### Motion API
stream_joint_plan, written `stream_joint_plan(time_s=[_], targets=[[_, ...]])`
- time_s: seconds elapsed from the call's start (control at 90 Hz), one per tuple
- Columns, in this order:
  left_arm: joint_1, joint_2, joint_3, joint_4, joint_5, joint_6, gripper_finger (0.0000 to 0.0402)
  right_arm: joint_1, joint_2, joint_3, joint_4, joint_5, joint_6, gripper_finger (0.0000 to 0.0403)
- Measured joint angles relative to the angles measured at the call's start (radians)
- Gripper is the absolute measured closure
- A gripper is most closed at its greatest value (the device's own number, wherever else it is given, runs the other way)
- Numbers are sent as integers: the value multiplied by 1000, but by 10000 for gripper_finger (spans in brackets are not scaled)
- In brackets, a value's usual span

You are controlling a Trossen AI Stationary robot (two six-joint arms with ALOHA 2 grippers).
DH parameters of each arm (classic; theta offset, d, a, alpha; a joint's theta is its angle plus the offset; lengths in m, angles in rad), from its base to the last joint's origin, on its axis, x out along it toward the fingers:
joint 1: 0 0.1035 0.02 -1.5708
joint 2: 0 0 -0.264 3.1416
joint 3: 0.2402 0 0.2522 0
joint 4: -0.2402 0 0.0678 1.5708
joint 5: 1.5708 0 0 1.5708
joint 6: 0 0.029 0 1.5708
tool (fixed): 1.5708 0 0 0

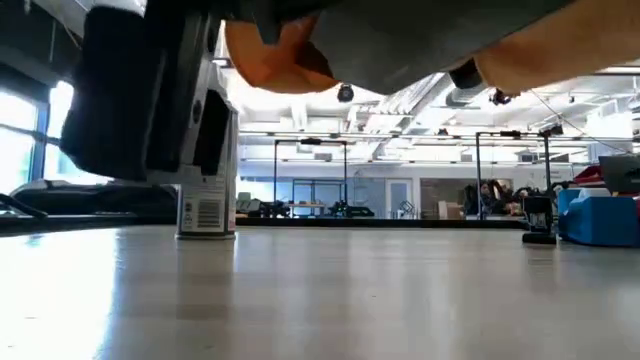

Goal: Apply microfiber cloth
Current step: Wipe the black cellphone with a microfiber cloth

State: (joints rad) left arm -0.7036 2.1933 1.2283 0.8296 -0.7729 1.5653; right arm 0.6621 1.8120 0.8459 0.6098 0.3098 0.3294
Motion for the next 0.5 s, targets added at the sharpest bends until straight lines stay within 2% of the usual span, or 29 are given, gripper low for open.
stream_joint_plan(time_s=[0.233, 0.344, 0.5], targets=[[-3, 0, 4, -18, -39, 7, 385, -44, 1, -1, -42, 126, -90, 403], [-7, 0, 5, -15, -42, 4, 385, -105, 1, -1, -41, 132, -133, 403], [-20, 0, 9, -4, -22, -1, 385, -175, 1, -1, -40, 89, -191, 403]])
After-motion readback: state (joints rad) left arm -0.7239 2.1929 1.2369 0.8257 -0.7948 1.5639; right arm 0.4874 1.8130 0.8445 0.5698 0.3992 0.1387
